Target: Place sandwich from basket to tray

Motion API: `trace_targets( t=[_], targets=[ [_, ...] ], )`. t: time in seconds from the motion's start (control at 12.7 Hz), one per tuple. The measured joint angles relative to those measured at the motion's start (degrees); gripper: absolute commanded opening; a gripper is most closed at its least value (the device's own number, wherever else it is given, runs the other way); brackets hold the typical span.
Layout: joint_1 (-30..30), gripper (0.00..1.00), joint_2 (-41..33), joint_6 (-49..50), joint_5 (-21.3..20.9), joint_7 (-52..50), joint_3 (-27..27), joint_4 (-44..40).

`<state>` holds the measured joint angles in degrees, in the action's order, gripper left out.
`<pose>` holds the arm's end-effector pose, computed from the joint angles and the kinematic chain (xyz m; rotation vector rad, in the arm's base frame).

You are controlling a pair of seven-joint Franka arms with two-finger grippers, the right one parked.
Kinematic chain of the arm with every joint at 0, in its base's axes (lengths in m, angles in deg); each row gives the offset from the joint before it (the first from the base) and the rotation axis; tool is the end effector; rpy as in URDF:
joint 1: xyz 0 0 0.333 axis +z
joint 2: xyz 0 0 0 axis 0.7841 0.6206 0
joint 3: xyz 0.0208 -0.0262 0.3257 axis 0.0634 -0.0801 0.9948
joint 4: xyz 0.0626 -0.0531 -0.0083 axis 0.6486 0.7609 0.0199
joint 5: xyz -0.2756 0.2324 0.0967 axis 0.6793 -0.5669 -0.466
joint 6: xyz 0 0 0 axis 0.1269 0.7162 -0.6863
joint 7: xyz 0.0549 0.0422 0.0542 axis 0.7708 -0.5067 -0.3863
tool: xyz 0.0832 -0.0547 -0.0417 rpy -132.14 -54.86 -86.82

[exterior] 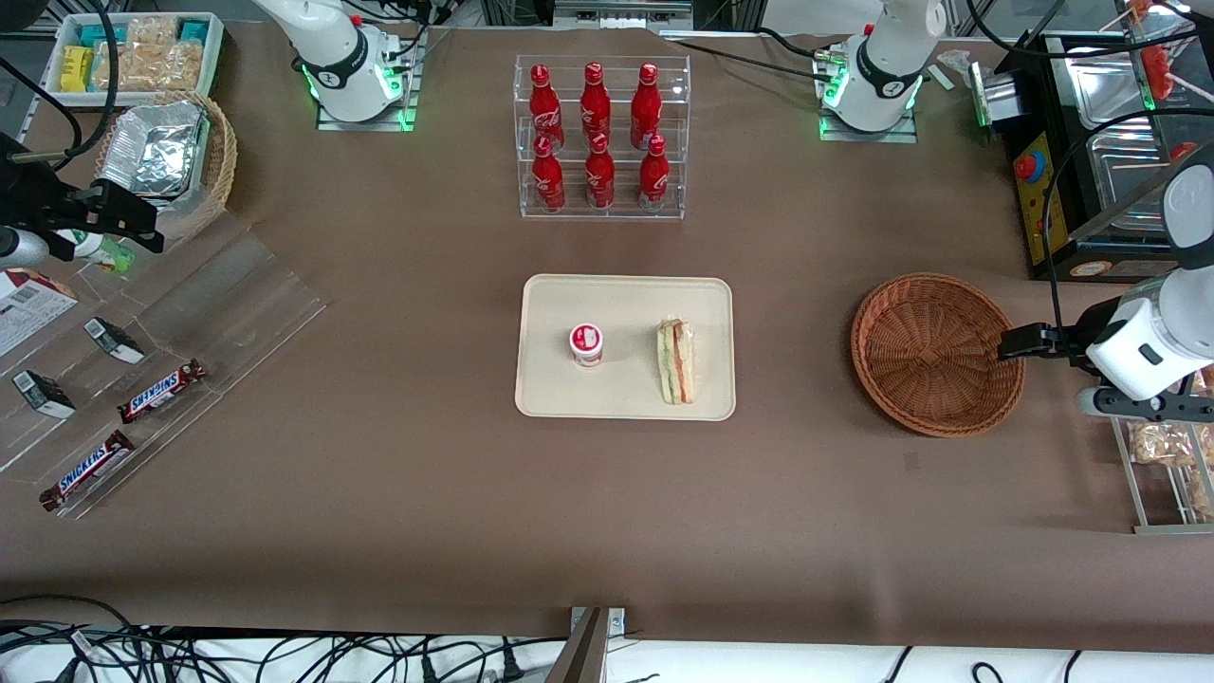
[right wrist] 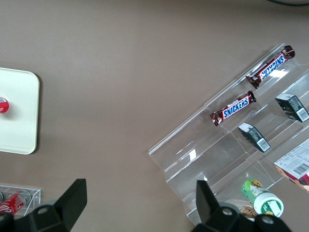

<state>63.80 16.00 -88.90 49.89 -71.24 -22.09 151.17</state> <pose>0.6409 0.0372 0.4749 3.0942 -0.0813 -0.2138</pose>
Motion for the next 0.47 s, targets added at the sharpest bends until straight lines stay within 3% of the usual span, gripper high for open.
trace_targets(
  t=[0.24,0.47],
  targets=[
    [-13.76,1.0,-0.45,2.66,8.47,4.17,18.56,-1.99],
    [-16.59,1.0,-0.73,3.24,9.43,4.03,21.25,-2.19]
  ],
)
